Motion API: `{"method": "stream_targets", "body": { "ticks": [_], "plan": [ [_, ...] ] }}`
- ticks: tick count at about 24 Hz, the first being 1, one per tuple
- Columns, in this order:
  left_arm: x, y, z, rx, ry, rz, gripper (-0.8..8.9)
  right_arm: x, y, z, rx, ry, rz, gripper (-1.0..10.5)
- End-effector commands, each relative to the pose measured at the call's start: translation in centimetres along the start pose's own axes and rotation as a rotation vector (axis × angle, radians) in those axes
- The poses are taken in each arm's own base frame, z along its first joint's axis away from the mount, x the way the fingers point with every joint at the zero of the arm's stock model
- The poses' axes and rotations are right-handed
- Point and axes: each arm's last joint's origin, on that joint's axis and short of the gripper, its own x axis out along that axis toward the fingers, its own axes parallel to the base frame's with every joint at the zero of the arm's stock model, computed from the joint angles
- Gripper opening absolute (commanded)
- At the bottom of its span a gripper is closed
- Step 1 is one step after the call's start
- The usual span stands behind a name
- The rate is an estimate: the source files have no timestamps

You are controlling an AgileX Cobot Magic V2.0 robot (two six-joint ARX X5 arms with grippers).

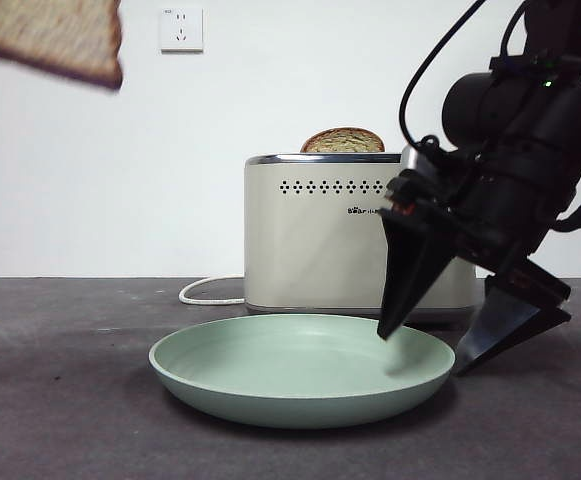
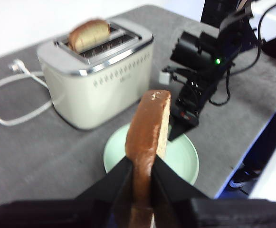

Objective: Take the bread from the toaster,put the bread on the plate,put the plate on the table

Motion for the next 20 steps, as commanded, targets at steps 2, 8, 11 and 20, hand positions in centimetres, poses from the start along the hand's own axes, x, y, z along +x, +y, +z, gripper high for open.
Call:
{"method": "stream_targets", "body": {
  "ticks": [2,8,11,20],
  "plan": [
    [0.6,0.0,-1.6,-0.051,0.013,-0.027,-0.05,0.5,0.0,0.2,0.000,-0.010,0.000,1.4],
    [1.2,-0.1,-2.5,-0.083,0.013,-0.094,-0.06,0.6,-0.1,0.3,-0.002,-0.021,-0.022,-0.2],
    [1.2,-0.1,-2.2,-0.105,-0.010,-0.108,-0.06,0.6,-0.1,0.4,0.008,-0.023,-0.048,-0.2],
    [2.4,0.0,-1.9,-0.227,0.016,-0.246,-0.06,-0.3,0.4,0.5,0.004,-0.055,-0.057,-0.2]
  ]
}}
